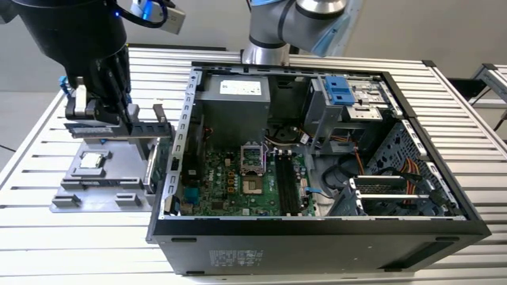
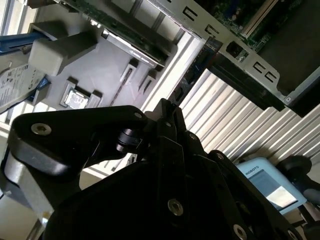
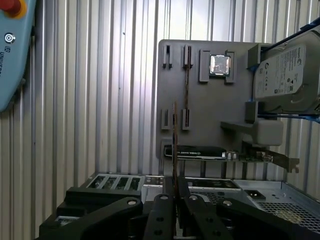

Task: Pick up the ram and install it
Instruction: 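Pick up the ram and move it above insertion slot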

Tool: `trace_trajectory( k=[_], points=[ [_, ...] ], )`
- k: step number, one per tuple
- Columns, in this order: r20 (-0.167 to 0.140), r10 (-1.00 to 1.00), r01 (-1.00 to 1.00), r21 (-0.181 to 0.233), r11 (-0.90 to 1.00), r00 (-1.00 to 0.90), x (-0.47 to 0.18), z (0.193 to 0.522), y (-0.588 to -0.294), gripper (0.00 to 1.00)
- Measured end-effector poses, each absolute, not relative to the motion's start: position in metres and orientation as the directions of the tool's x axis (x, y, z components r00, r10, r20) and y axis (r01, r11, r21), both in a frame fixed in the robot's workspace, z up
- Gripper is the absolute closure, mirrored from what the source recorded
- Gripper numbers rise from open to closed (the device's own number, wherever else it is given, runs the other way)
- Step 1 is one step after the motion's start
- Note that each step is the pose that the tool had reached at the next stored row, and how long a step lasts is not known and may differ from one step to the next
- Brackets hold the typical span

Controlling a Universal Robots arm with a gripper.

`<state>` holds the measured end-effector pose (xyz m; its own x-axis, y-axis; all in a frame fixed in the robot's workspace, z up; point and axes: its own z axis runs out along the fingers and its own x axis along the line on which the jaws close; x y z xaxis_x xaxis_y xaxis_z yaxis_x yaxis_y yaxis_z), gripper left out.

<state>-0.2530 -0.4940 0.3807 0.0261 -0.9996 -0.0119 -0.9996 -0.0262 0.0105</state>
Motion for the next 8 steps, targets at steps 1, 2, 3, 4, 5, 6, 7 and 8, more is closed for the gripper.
trace_trajectory(
  k=[1, 2, 3, 4, 5, 6, 7, 8],
  points=[
    [-0.012, -1.000, -1.000, 0.011, -0.027, 0.026, -0.251, 0.381, -0.494, 1.00],
    [-0.012, -1.000, -1.000, 0.011, -0.027, 0.027, -0.249, 0.381, -0.494, 1.00],
    [-0.012, -1.000, -1.000, 0.011, -0.027, 0.027, -0.247, 0.381, -0.494, 1.00],
    [-0.012, -1.000, -1.000, 0.011, -0.027, 0.027, -0.245, 0.381, -0.494, 1.00],
    [-0.012, -1.000, -1.000, 0.011, -0.027, 0.027, -0.244, 0.381, -0.494, 1.00],
    [-0.012, -1.000, -1.000, 0.011, -0.027, 0.027, -0.242, 0.381, -0.494, 1.00],
    [-0.012, -1.000, -1.000, 0.011, -0.027, 0.027, -0.240, 0.381, -0.494, 1.00],
    [-0.012, -1.000, -1.000, 0.011, -0.027, 0.027, -0.239, 0.381, -0.494, 1.00]
  ],
)
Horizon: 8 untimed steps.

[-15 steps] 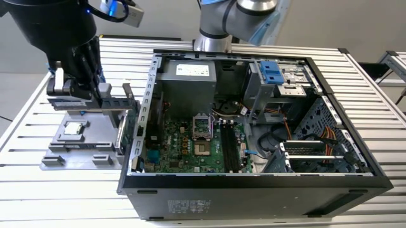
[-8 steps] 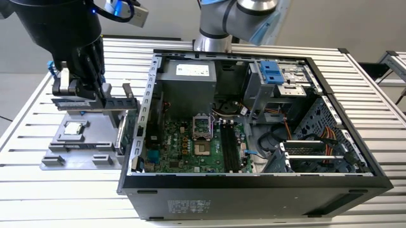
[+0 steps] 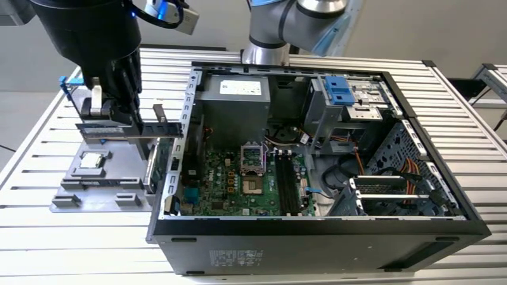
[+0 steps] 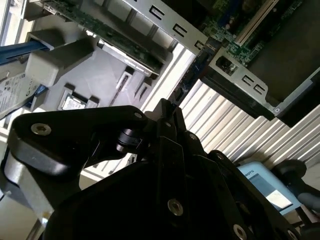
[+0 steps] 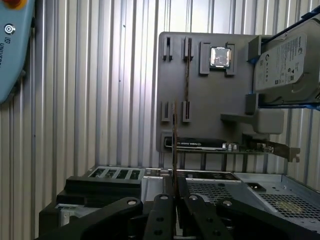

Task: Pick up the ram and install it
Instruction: 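Pick up the ram and move it above insertion slot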

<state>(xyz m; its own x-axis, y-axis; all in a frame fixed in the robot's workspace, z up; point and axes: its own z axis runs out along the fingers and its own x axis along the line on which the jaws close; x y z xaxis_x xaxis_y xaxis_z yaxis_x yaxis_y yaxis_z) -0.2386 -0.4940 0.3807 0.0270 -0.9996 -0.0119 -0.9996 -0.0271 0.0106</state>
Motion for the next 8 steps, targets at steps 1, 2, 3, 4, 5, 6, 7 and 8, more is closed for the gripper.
trace_trajectory(
  k=[1, 2, 3, 4, 5, 6, 7, 8],
  points=[
    [-0.012, -1.000, -1.000, 0.011, -0.027, 0.027, -0.237, 0.381, -0.494, 1.00],
    [-0.012, -1.000, -1.000, 0.011, -0.027, 0.027, -0.235, 0.381, -0.494, 1.00],
    [-0.012, -1.000, -1.000, 0.011, -0.027, 0.027, -0.234, 0.381, -0.494, 1.00],
    [-0.012, -1.000, -1.000, 0.011, -0.027, 0.027, -0.232, 0.381, -0.494, 1.00],
    [-0.012, -1.000, -1.000, 0.011, -0.027, 0.027, -0.231, 0.381, -0.494, 1.00],
    [-0.012, -1.000, -1.000, 0.011, -0.027, 0.027, -0.229, 0.381, -0.494, 1.00],
    [-0.012, -1.000, -1.000, 0.011, -0.027, 0.027, -0.227, 0.381, -0.494, 1.00],
    [-0.012, -1.000, -1.000, 0.011, -0.027, 0.027, -0.226, 0.381, -0.494, 1.00]
  ],
)
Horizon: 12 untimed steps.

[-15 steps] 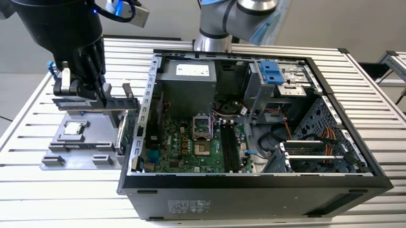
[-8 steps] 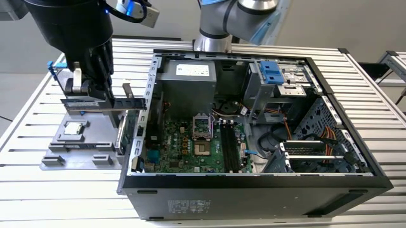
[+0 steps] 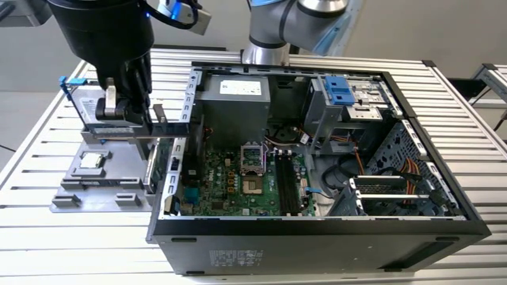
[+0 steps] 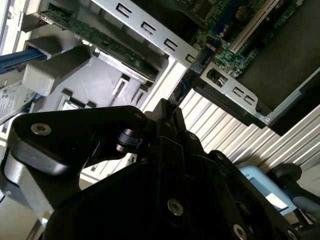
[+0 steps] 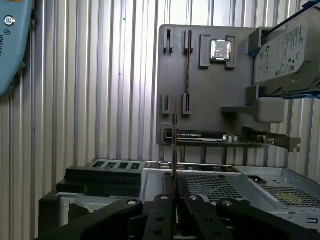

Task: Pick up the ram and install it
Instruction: 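Pick up the ram and move it above insertion slot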

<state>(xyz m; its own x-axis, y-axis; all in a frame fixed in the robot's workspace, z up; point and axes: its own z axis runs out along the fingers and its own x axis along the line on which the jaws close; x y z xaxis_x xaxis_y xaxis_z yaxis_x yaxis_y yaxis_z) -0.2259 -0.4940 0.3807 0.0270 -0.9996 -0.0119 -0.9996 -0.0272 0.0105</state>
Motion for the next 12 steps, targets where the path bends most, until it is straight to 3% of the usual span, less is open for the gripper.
trace_trajectory(
  k=[12],
  points=[
    [-0.012, -1.000, -1.000, 0.011, -0.027, 0.027, -0.207, 0.381, -0.494, 1.00]
  ],
)
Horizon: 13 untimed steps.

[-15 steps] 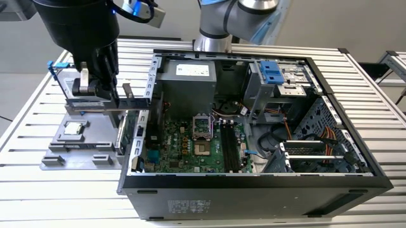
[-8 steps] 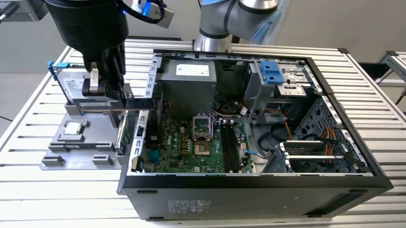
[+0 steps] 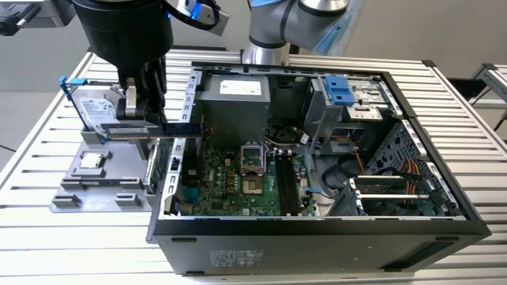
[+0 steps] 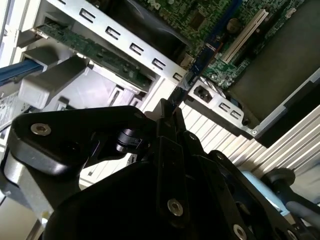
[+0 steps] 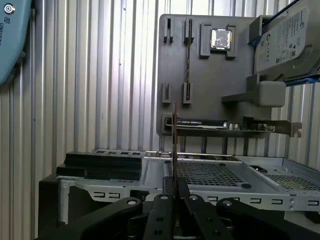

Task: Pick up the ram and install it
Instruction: 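Pick up the ram and move it above insertion slot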

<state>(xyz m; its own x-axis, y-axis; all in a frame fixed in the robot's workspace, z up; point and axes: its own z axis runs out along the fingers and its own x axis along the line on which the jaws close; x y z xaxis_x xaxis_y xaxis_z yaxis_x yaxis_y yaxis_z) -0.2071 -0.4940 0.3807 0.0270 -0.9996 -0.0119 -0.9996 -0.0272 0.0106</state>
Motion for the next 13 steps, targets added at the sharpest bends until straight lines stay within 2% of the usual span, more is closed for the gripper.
trace_trajectory(
  k=[13],
  points=[
    [-0.012, -1.000, -1.000, 0.011, -0.027, 0.027, -0.186, 0.381, -0.494, 1.00]
  ],
)
